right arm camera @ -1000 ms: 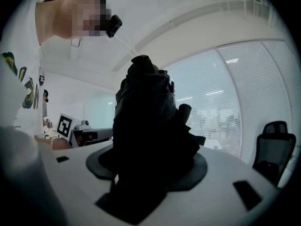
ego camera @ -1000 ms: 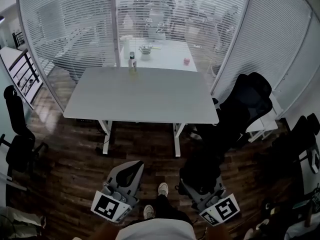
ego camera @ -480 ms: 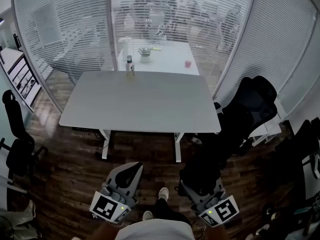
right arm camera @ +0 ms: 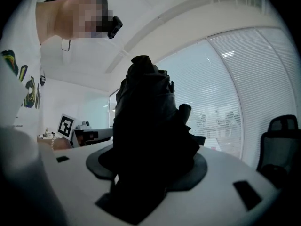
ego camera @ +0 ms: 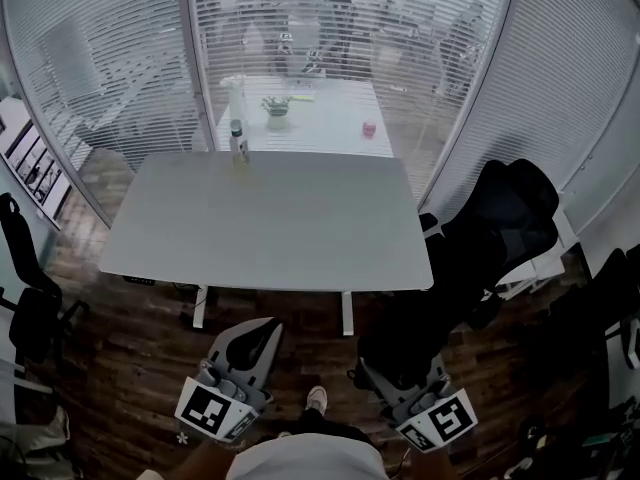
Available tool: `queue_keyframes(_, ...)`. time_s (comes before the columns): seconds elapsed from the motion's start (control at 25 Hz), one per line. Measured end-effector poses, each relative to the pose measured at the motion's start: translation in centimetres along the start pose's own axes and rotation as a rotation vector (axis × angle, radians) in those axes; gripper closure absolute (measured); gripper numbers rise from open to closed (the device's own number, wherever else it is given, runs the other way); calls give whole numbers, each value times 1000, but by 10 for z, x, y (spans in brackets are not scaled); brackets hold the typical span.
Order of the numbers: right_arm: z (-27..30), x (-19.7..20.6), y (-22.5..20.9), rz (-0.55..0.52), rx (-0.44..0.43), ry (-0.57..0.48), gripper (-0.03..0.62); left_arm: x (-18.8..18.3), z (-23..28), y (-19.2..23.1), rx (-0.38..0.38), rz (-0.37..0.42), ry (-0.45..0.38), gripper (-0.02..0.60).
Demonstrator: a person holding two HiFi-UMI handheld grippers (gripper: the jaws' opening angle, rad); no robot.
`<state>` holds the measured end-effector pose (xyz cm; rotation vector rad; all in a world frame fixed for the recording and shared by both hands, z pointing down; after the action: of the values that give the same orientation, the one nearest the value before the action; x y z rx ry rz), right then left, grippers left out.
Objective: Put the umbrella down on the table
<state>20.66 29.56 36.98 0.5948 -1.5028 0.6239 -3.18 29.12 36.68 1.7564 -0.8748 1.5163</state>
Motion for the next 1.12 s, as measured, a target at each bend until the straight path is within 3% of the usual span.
queue_keyframes(0.32, 21, 2, -68, 2, -11, 3, 331, 9, 69, 6, -9, -1, 3, 571)
queue_keyframes(0.68, 49, 6, -98, 14, -27, 8, 331, 16, 104, 27, -24, -8, 7, 571)
queue_keyframes(1.12, 131, 2, -123, -7, -31, 17, 330, 16, 145, 104, -5, -24, 8, 571)
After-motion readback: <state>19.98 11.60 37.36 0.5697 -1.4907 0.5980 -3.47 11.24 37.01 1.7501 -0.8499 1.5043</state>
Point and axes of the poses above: the fingertips, and each gripper's own axes: z forward along the fingers, y to its left, x out of its underside, the point moved 7 cm from there along -z, backward along the fingers, and after that the axes turned 1 degree about -z, right-handed, at the moved point
